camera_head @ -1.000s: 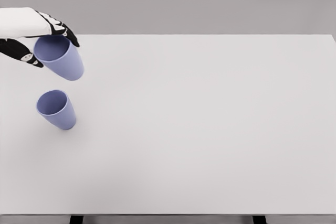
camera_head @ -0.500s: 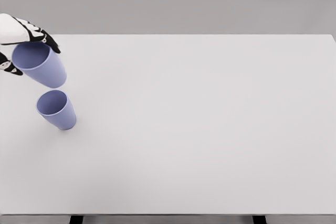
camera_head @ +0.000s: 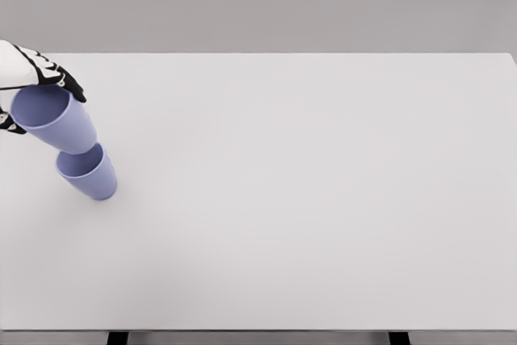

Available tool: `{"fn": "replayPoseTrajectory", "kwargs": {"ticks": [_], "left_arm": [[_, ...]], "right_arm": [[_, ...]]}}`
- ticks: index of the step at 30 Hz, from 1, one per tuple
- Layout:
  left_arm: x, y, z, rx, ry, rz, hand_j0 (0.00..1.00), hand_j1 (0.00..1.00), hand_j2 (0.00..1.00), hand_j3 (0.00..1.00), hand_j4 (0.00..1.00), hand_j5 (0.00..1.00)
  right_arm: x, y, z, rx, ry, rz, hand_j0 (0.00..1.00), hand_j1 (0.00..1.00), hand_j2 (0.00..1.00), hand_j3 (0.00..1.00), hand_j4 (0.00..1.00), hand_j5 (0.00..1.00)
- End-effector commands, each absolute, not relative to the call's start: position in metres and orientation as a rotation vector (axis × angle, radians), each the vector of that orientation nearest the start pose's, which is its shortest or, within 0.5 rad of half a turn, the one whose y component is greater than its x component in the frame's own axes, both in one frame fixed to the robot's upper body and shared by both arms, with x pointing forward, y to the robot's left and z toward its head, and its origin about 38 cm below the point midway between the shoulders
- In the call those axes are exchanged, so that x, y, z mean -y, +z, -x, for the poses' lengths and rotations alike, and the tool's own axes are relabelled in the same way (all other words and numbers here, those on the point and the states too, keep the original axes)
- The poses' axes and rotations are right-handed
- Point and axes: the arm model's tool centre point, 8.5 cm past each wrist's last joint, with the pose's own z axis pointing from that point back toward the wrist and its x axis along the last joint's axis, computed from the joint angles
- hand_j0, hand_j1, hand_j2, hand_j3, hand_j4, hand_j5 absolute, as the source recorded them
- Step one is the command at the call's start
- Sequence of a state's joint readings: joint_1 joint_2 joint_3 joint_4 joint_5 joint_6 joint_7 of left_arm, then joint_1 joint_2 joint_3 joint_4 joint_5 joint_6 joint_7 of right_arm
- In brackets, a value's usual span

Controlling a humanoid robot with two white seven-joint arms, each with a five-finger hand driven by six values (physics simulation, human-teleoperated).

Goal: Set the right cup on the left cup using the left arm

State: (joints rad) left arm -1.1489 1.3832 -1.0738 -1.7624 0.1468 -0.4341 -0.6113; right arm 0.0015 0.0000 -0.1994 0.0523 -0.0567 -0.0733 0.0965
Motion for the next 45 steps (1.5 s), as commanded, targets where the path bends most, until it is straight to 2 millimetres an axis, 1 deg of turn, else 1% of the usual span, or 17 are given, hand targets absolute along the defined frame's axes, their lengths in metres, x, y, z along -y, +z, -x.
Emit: {"fn": "replayPoseTrajectory", "kwargs": {"ticks": [1,3,7,9,11,17,29,36,38,43,45], "left_arm": [[-0.369,0.368,-0.365,1.27,-2.056,-0.402,0.73,0.73,0.73,0.73,0.73,0.73],[-0.37,0.364,-0.365,1.261,-2.055,-0.393,0.73,0.73,0.73,0.73,0.73,0.73],[-0.369,0.363,-0.364,1.264,-2.065,-0.384,0.73,0.73,0.73,0.73,0.73,0.73],[-0.376,0.364,-0.361,1.247,-2.057,-0.397,0.73,0.73,0.73,0.73,0.73,0.73],[-0.377,0.364,-0.36,1.244,-2.055,-0.399,0.73,0.73,0.73,0.73,0.73,0.73],[-0.376,0.349,-0.361,1.223,-2.05,-0.36,0.73,0.73,0.73,0.73,0.73,0.73],[-0.376,0.351,-0.364,1.224,-2.045,-0.375,0.73,0.73,0.73,0.73,0.73,0.73],[-0.376,0.349,-0.366,1.221,-2.044,-0.374,0.73,0.73,0.73,0.73,0.73,0.73],[-0.371,0.347,-0.369,1.231,-2.049,-0.362,0.73,0.73,0.73,0.73,0.73,0.73],[-0.368,0.345,-0.372,1.236,-2.047,-0.355,0.73,0.73,0.73,0.73,0.73,0.73],[-0.363,0.342,-0.374,1.244,-2.055,-0.345,0.73,0.73,0.73,0.73,0.73,0.73]], "right_arm": [[0.262,-0.261,0.01,0.043,-0.253,-0.003,1.0,1.0,1.0,1.0,1.0,1.0],[0.262,-0.261,0.011,0.041,-0.253,-0.003,1.0,1.0,1.0,1.0,1.0,1.0],[0.262,-0.261,0.01,0.043,-0.253,-0.003,1.0,1.0,1.0,1.0,1.0,1.0],[0.262,-0.261,0.01,0.043,-0.253,-0.003,1.0,1.0,1.0,1.0,1.0,1.0],[0.262,-0.261,0.01,0.041,-0.253,-0.004,1.0,1.0,1.0,1.0,1.0,1.0],[0.262,-0.261,0.01,0.041,-0.253,-0.004,1.0,1.0,1.0,1.0,1.0,1.0],[0.262,-0.261,0.011,0.04,-0.253,-0.003,1.0,1.0,1.0,1.0,1.0,1.0],[0.262,-0.261,0.01,0.043,-0.253,-0.003,1.0,1.0,1.0,1.0,1.0,1.0],[0.262,-0.261,0.01,0.043,-0.253,-0.003,1.0,1.0,1.0,1.0,1.0,1.0],[0.262,-0.261,0.01,0.043,-0.253,-0.003,1.0,1.0,1.0,1.0,1.0,1.0],[0.262,-0.261,0.01,0.043,-0.253,-0.003,1.0,1.0,1.0,1.0,1.0,1.0]]}}
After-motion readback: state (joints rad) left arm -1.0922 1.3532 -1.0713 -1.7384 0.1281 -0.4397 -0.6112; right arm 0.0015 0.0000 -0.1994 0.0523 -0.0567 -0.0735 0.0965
